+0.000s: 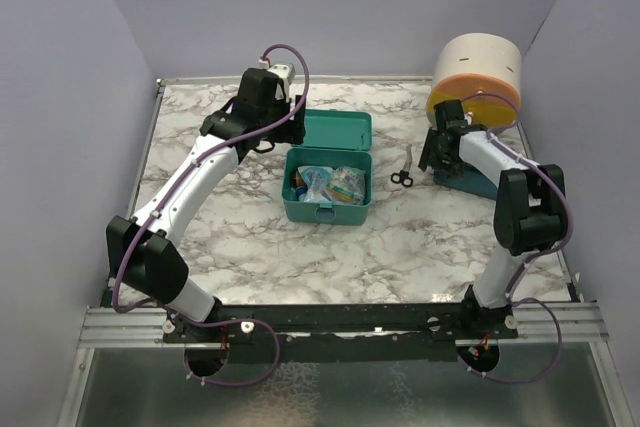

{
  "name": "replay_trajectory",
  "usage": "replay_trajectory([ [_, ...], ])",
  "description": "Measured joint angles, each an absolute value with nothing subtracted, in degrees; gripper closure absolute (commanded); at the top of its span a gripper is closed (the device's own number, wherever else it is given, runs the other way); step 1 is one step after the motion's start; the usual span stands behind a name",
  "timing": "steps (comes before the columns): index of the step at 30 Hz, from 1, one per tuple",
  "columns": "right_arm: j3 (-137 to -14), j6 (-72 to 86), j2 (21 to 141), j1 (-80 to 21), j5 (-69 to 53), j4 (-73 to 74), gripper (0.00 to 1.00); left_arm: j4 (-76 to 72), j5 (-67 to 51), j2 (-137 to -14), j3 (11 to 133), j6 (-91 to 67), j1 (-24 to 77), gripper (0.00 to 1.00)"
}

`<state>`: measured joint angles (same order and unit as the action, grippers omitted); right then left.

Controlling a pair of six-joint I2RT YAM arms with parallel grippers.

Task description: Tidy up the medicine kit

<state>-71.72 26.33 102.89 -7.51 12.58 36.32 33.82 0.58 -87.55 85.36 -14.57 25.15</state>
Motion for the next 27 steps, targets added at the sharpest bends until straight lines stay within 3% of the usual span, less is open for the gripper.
replay_trajectory([
  [6,-72.18,26.33,106.0,-7.51,15.22,35.29,0.42,33.58,0.4,-87.55,84.62,-14.61,25.06,0.25],
  [13,-72.49,26.68,106.85,-7.51,16.58,35.05,0.68,33.47,0.16,-87.53,84.4,-14.63,24.82,0.25],
  [23,-70.5,27.2,105.6,-7.51,16.88,34.83,0.95,33.43,-0.75,-87.53,84.14,-14.61,24.8,0.26],
  [27,-68.36,28.03,103.83,-7.51,16.91,35.09,0.99,33.43,-1.02,-87.53,84.07,-14.61,24.71,0.26],
])
